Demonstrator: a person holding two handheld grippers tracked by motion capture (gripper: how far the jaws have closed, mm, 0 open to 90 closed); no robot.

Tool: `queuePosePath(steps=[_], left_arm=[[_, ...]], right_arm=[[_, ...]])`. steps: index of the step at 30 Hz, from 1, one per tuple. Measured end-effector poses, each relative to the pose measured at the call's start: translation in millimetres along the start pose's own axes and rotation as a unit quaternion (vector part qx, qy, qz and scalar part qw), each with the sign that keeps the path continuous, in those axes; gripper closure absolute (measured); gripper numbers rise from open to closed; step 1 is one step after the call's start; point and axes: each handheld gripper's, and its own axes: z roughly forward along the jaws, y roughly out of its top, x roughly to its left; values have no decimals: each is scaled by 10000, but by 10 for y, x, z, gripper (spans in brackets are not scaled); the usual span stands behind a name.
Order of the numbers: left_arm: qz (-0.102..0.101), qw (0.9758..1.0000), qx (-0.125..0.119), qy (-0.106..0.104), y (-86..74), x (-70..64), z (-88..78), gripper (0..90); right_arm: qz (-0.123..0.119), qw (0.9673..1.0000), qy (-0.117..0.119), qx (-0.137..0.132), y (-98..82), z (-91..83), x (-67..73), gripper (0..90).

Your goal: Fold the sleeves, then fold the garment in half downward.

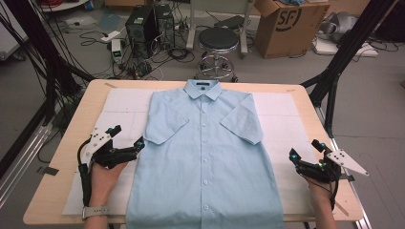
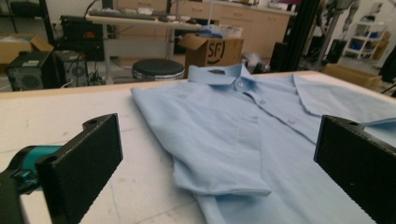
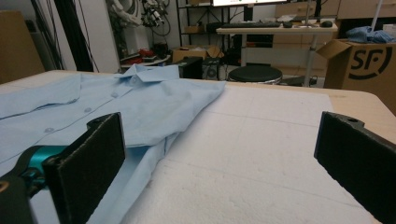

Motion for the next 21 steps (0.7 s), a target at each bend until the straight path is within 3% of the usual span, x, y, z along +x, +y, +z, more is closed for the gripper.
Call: queuePosePath(steps=[5,10,15,19,21], left_arm=[[2,10000,27,39,13,8,12,17],[108,9999,10,123,163,-20,27,17],[-78,9990,379,239,332,42,202,17],[92,9980,582,212,495,86,379,17],[57,9976,656,191,576,128,486,17]], right_arm=[[-34,10000,76,44,1,18,37,9],[84,9999,109,-70,19,2,47,9],[124,9997,193,-16,24,-4,70,9],[55,9997,240,-39,38,10,104,9],[42,9996,288,21,31,25,116,9]])
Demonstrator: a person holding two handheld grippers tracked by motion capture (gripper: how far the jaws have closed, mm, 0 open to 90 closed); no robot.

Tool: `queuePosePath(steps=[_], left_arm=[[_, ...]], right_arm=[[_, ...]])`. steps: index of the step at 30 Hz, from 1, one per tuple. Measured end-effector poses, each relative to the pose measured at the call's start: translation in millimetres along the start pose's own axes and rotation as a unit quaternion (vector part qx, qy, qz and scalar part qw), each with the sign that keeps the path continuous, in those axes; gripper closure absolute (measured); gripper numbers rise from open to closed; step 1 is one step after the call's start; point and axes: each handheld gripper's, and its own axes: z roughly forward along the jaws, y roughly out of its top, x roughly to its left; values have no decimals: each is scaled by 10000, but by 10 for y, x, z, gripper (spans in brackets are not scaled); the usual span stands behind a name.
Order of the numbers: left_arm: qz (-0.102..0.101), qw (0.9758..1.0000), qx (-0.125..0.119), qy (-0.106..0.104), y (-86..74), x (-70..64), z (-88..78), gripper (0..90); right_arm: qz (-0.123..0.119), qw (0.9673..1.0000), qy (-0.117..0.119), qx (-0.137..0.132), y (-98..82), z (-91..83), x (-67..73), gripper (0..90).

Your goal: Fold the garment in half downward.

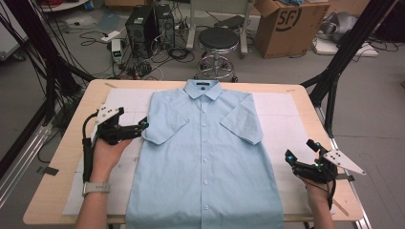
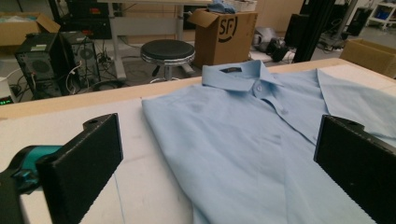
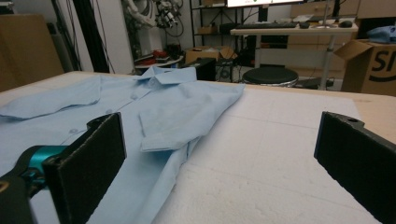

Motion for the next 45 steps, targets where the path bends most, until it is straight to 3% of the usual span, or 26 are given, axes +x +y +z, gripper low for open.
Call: queuePosePath(steps=[4,11,13,18,20,22,24,26,28,31,33,35,37,39,42,45], left_arm=[[112,9997,207,9,180,60,232,17],[88,9990,437,-58,466,116,689,18],[92,9985,532,47,563,165,839,19],[90,9974,717,49,728,305,1225,22],[127,9973,718,97,708,353,1344,26],[108,9953,958,79,657,421,1453,68],[136,9926,1186,197,599,490,1539,111],[61,9913,1283,284,534,558,1602,113],[-89,9882,1453,466,468,615,1645,116],[-207,9861,1593,422,368,666,1709,133],[-289,9871,1556,259,313,692,1749,193],[-405,9882,1471,160,265,723,1784,309],[-521,9885,1399,231,217,748,1827,356],[-514,9888,1371,284,176,758,1865,384],[-422,9874,1484,339,127,756,1905,476],[-474,9847,1637,355,56,758,1956,511]], right_arm=[[61,10000,49,-30,4,-6,-10,9],[102,9999,82,-49,14,-17,-37,9],[165,9998,88,-25,11,-16,-27,10],[117,9999,76,59,-6,24,-28,9],[14,10000,-41,82,-7,25,-31,9],[-14,9999,-117,43,1,17,-22,9],[20,9999,-113,27,5,14,-27,9],[-10,10000,-74,55,3,22,-33,9],[-17,9999,-79,87,-1,37,-28,9],[-31,9999,-92,93,5,54,-27,9],[-20,9999,-81,82,11,67,-27,9],[1,9999,-57,95,11,73,-28,9],[-5,9999,-56,99,9,83,-35,9],[11,9999,-50,108,10,84,-40,9],[15,9999,-37,108,16,83,-38,9],[-17,9999,-23,111,16,89,-34,9]])
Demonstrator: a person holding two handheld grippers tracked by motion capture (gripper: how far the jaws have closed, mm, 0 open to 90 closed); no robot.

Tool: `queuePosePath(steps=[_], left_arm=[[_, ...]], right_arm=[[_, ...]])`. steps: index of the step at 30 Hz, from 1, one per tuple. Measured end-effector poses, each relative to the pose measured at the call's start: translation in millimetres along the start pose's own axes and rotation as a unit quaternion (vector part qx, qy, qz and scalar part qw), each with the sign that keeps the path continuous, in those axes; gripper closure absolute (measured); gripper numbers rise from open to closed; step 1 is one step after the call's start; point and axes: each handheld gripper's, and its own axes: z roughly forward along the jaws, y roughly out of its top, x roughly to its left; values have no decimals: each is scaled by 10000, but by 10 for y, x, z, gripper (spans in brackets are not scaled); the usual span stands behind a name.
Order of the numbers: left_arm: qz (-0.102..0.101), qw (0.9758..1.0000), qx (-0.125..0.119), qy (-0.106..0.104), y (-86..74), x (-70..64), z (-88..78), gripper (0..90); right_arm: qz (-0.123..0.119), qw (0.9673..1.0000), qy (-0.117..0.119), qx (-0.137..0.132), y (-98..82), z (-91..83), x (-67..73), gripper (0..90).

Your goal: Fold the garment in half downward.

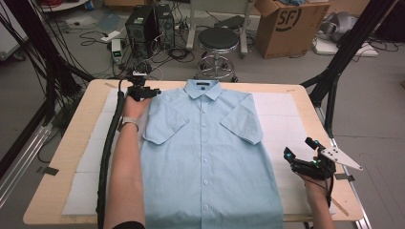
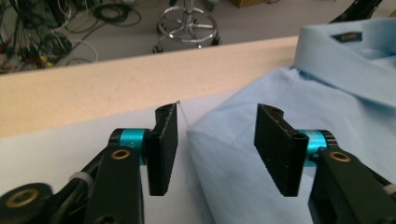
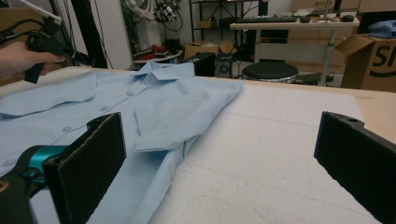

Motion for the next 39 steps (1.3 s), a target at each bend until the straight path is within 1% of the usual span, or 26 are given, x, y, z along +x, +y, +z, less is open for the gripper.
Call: queuePosePath(steps=[1,2,3,4,5,6,7,8,9,10,11,15,17,20,21,22,23,24,26,28,29,31,32,36,38,39], left_arm=[[-14,10000,68,20,-18,-1,25,535],[-102,9999,105,-25,-35,-1,47,546],[-223,9996,103,-101,-54,4,72,581],[-356,9992,159,-84,-70,12,95,591],[-518,9983,270,19,-86,15,120,612],[-552,9980,278,96,-94,20,123,672],[-664,9973,296,127,-89,24,119,728],[-766,9965,331,99,-85,27,115,795],[-728,9967,351,111,-82,21,109,827],[-666,9970,371,148,-75,4,105,861],[-608,9972,393,171,-66,-9,98,868],[-416,9985,285,197,-2,-73,35,878],[-357,9990,209,151,36,-95,-13,879],[-191,9997,135,69,86,-132,-88,879],[-94,9999,133,45,103,-147,-116,879],[26,9999,143,52,120,-171,-142,880],[124,9998,143,47,136,-197,-168,881],[151,9998,117,25,149,-223,-187,881],[198,9998,74,-56,172,-270,-213,881],[191,9997,2,-119,187,-316,-222,882],[234,9996,-14,-124,195,-337,-225,881],[266,9994,-42,-195,198,-368,-223,882],[292,9994,-62,-177,199,-382,-224,882],[416,9990,-44,-137,204,-392,-230,882],[373,9991,-90,-179,215,-378,-250,882],[376,9990,-135,-176,221,-379,-260,882]], right_arm=[[15,10000,9,20,-2,0,6,9],[-13,10000,11,15,0,2,2,9],[-15,10000,6,11,4,-1,0,9],[-5,10000,1,24,8,-7,0,9],[-42,10000,2,2,13,-11,-9,10],[-31,10000,-18,24,14,-16,-16,9],[-40,10000,-40,20,15,-16,-33,9],[-33,10000,-63,16,15,-24,-46,9],[-38,10000,-76,-6,14,-34,-57,9],[18,9999,-99,8,12,-50,-57,9],[28,10000,-93,-19,12,-53,-66,10],[97,9999,-98,48,1,-26,-79,10],[104,9997,-117,188,-7,9,-77,10],[102,9991,-149,375,2,75,-81,10],[116,9988,-171,445,13,102,-85,10],[134,9984,-249,486,26,127,-86,9],[132,9983,-302,472,35,146,-85,9],[122,9983,-340,450,47,169,-87,10],[110,9975,-396,580,79,238,-91,10],[86,9959,-354,833,148,341,-93,10],[64,9950,-340,934,192,402,-94,9],[11,9939,-228,1077,303,535,-108,10],[-17,9928,-198,1182,367,614,-121,10],[-92,9893,-33,1453,596,996,-206,13],[-87,9870,13,1608,677,1224,-278,13],[-25,9851,56,1720,709,1344,-318,13]])
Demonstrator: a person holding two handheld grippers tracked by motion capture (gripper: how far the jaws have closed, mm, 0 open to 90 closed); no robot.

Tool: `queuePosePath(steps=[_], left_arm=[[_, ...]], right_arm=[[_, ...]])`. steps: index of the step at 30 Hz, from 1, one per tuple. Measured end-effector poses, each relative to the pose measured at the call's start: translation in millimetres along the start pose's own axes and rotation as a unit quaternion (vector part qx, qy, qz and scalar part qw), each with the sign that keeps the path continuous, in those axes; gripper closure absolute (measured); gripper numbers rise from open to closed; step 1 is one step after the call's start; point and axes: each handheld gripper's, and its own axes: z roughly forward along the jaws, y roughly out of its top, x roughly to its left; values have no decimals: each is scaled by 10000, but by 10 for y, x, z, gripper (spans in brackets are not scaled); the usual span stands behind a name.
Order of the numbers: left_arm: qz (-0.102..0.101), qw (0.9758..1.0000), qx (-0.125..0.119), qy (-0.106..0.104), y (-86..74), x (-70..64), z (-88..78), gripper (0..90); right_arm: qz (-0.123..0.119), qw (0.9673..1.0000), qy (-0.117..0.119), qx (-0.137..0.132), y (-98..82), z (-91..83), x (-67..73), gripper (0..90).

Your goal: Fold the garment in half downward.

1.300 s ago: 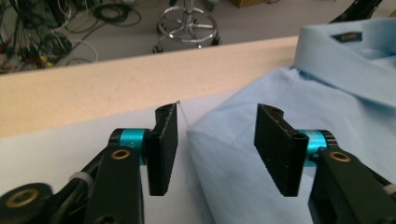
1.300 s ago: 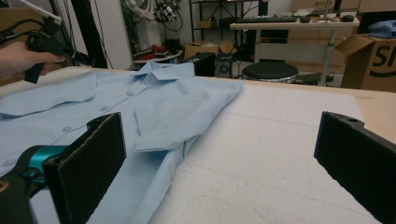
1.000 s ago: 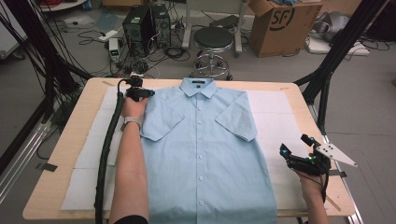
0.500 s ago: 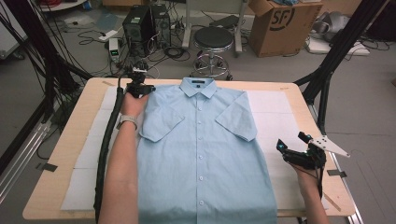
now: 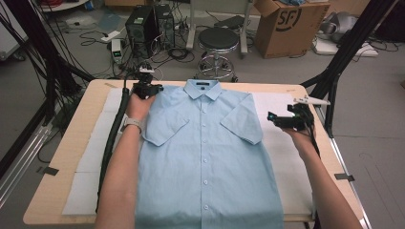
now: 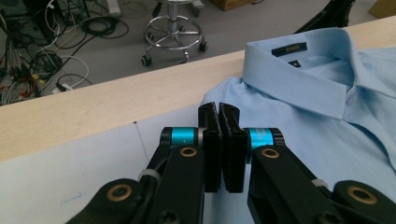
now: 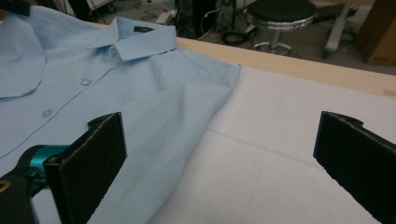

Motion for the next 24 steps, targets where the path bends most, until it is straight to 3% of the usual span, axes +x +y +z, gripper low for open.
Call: queuePosePath(steps=[4,6,8,10,12,14,17,20,22,24], left_arm=[[120,9999,-39,-41,27,-18,-40,882],[72,9999,-79,-110,38,-33,-55,881],[-90,9995,-139,-252,53,-42,-85,881],[-10,9995,-171,-282,70,-87,-105,881],[30,9993,-211,-309,86,-119,-119,881],[-61,9990,-264,-368,93,-143,-118,882],[-83,9992,-202,-340,83,-173,-84,881],[-33,9994,-177,-296,74,-180,-61,882],[35,9995,-143,-263,70,-172,-63,881],[45,9996,-128,-228,68,-150,-69,881]], right_arm=[[165,9993,41,335,216,405,-164,28],[277,9987,-11,431,285,587,-244,52],[529,9978,89,392,312,794,-337,63],[756,9959,89,480,319,1011,-416,68],[772,9945,-5,701,318,1198,-460,156],[692,9933,-88,919,319,1353,-490,175],[892,9911,69,984,334,1509,-553,246],[914,9931,-2,735,368,1544,-569,380],[954,9930,-12,691,371,1566,-573,419],[1014,9927,147,640,375,1598,-565,470]])
